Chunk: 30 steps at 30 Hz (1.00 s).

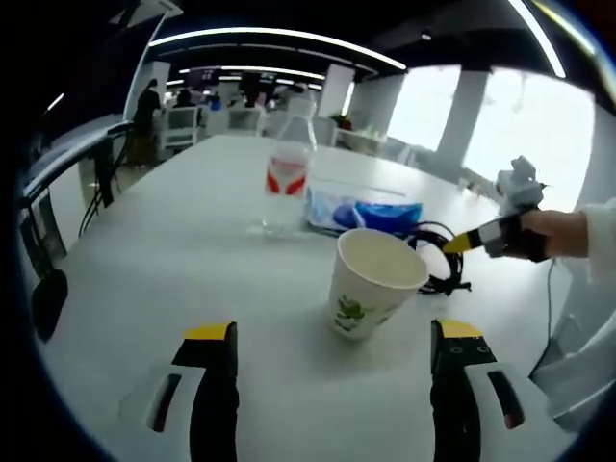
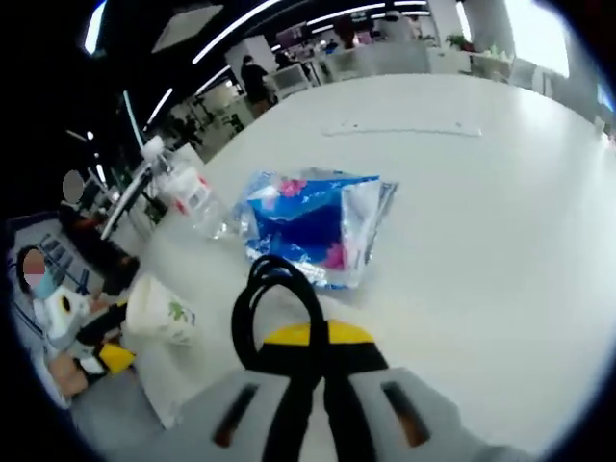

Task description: Arrange the tabletop items into an orderly group along one side of the table until the central work area is clear of visible clutter.

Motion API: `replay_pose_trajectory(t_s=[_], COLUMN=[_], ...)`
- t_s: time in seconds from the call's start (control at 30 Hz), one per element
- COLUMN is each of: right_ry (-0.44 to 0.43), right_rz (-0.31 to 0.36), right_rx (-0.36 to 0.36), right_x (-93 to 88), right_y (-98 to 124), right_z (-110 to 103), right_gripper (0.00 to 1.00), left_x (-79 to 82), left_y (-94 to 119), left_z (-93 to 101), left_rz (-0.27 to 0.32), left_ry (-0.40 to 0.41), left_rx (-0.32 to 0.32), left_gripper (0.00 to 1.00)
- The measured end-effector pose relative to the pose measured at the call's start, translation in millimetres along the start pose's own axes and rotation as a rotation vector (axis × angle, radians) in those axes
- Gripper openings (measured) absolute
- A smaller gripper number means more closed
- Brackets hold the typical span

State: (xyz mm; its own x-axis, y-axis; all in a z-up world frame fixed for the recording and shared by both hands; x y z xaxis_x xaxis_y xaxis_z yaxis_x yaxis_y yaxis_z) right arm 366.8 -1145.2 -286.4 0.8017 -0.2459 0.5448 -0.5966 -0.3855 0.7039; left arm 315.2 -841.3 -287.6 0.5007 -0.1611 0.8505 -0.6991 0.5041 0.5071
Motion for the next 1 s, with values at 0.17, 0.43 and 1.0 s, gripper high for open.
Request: replay_pose_trajectory(t_s=[0.17, 0.43, 1.0], right_ry=[-0.059, -0.116, -0.215], right_rz=[0.052, 0.103, 0.152], right_rx=[0.033, 0.049, 0.027], right_x=[6.2, 12.5, 0.9], right_y=[21, 45, 96], right_z=[4, 20, 82], right_gripper=[0.0, 0.0, 0.0], left_x=[0.7, 0.9, 3.9], left_y=[-1, 1, 18], left_z=[3.9, 5.6, 21.2], left_rz=[0.0, -0.007, 0.007], left_ry=[-0.023, -0.043, -0.066], left_rx=[-0.013, -0.012, 0.049], left_gripper=[0.79, 0.79, 0.79])
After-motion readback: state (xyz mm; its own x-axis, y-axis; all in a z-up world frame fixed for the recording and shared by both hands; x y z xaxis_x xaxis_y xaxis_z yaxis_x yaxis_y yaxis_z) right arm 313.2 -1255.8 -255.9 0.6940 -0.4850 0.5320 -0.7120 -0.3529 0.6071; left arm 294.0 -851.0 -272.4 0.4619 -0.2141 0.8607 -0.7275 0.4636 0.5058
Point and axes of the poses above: the point that each gripper's makers call its tool centre point, and the gripper's own axes: y roughly backward along the fingers, z roughly to its right, x roughly out of its top, the point moved 7 cm from there along y, roughly backward along the fingers, and after that the axes turned 8 degrees about -y, right-handed, at the moved point
